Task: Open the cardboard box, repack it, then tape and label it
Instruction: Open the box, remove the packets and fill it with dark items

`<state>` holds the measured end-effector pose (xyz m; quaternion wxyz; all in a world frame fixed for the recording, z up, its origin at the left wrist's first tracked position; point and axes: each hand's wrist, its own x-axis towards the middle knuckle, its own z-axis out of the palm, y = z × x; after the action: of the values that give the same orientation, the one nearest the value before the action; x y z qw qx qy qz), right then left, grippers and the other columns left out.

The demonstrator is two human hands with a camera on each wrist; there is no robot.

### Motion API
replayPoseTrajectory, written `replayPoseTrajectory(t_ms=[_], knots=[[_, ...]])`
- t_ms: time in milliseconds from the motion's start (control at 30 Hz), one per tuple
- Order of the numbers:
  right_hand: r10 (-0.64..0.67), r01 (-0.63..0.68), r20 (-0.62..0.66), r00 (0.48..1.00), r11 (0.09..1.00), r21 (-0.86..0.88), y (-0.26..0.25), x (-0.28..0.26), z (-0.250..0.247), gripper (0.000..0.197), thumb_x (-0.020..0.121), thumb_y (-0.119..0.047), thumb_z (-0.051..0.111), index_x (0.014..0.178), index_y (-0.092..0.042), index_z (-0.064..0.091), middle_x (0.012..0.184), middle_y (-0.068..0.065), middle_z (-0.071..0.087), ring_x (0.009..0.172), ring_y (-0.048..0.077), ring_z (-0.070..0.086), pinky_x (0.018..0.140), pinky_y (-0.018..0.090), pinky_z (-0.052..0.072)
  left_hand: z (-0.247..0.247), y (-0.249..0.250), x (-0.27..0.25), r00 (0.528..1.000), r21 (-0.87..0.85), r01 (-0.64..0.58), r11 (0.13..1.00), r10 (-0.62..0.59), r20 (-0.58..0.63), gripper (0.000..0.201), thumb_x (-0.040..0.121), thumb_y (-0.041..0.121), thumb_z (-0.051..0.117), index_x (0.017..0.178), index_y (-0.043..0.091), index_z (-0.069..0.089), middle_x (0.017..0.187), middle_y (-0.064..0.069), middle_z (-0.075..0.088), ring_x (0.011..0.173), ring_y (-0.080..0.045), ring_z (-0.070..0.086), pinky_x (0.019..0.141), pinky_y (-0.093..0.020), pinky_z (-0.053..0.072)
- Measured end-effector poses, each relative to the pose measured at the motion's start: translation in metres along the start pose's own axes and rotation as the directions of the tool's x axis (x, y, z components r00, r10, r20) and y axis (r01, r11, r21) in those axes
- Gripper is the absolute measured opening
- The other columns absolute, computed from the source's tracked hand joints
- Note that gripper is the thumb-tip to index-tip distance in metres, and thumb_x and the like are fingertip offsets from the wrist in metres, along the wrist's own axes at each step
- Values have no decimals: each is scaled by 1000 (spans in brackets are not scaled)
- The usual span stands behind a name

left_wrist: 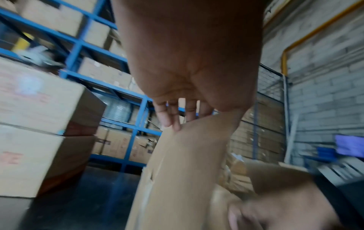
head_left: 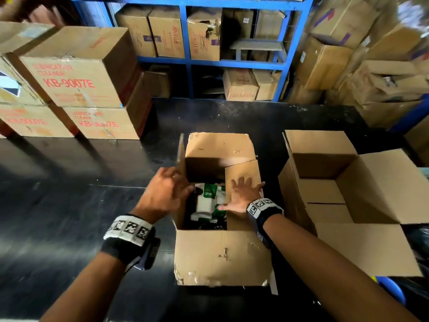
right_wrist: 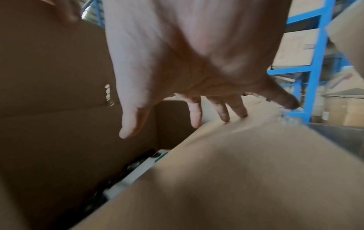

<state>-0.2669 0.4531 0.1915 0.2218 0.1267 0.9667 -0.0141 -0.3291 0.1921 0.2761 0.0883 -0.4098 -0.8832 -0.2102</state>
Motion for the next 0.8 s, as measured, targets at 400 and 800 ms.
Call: replayPoseTrajectory(t_ms=[400, 800], knots=[[-20, 70, 199, 980, 967, -246, -6, -31, 3, 62, 94, -44, 52, 152, -48, 32, 168, 10, -16, 146, 62, -12, 101, 89, 0, 60, 10, -47, 629, 165, 638, 752, -633, 452, 74, 85, 61, 61, 137, 10, 46, 135, -15, 55, 123, -33, 55, 100, -41, 45], [-143, 162, -148, 979, 979, 122, -26, -54, -39, 32, 91, -31, 64, 116, -20, 46, 135, 14, 41, 109, 43, 58, 82, 48, 54, 70, -1, -37, 667, 260, 619, 741, -671, 324, 44, 97, 44, 47, 115, 6, 62, 120, -18, 64, 107, -38, 64, 87, -41, 52]])
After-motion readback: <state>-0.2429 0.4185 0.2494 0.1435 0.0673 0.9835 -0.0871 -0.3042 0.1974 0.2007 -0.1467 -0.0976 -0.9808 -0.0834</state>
